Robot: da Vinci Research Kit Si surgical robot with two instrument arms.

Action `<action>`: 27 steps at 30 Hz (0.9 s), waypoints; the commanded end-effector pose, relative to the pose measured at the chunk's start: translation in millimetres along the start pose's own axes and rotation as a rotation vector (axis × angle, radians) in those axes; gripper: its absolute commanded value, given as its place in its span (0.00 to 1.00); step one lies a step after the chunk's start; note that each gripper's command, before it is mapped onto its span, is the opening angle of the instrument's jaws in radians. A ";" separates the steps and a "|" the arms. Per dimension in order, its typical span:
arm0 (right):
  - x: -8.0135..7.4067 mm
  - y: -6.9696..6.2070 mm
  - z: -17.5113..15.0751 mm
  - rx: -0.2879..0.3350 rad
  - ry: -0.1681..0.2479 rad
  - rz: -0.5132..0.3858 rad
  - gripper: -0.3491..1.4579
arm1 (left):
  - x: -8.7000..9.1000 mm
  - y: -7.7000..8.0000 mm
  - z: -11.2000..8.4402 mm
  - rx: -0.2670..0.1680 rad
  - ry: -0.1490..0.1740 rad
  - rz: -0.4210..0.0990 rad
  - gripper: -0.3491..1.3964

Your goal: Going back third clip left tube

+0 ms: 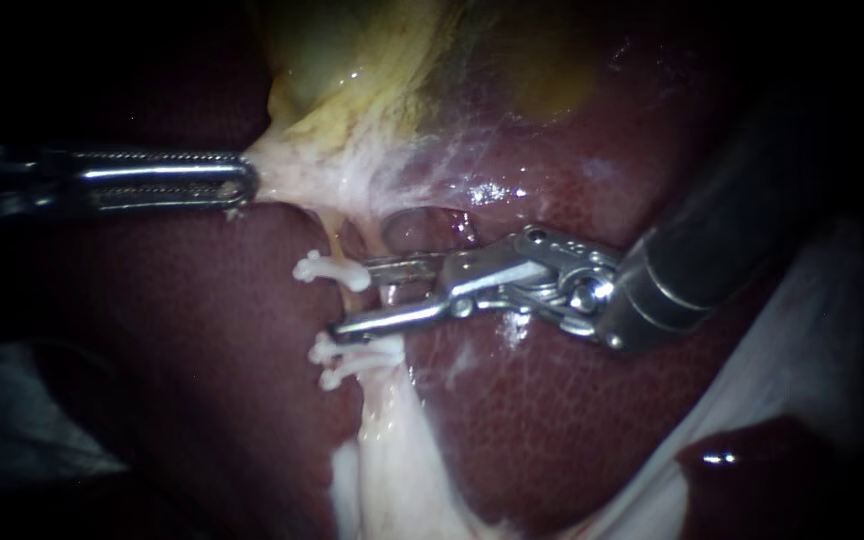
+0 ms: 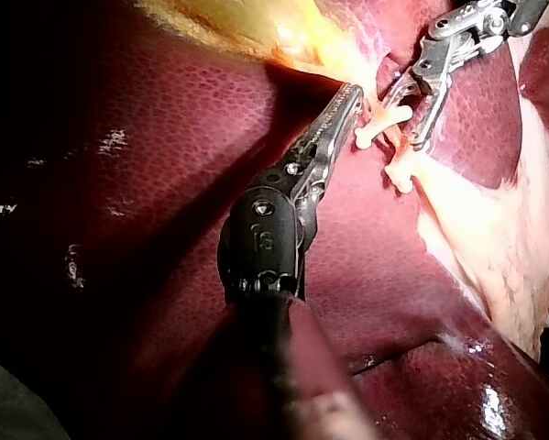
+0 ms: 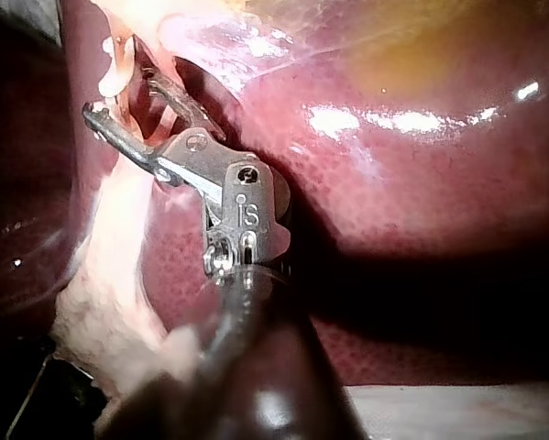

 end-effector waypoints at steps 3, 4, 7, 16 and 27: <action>0.4 -1.3 -2.0 -0.023 0.002 -0.080 0.47 | 0.1 -0.1 -0.2 0.004 0.004 -0.001 0.00; 0.5 -1.8 -2.7 -0.036 0.003 -0.114 0.47 | 0.1 -0.1 -0.2 0.004 0.004 -0.001 0.00; 1.0 -3.9 -5.4 -0.062 -0.004 -0.254 0.47 | 0.1 -0.1 -0.4 0.007 0.004 -0.001 0.00; 2.1 -10.7 -12.6 -0.138 -0.171 -0.505 0.47 | 0.0 -0.6 -0.4 0.007 0.004 0.005 0.00; 3.0 -11.8 -16.0 -0.185 -0.203 -0.542 0.47 | -0.1 -0.8 -0.3 0.011 0.005 0.005 0.00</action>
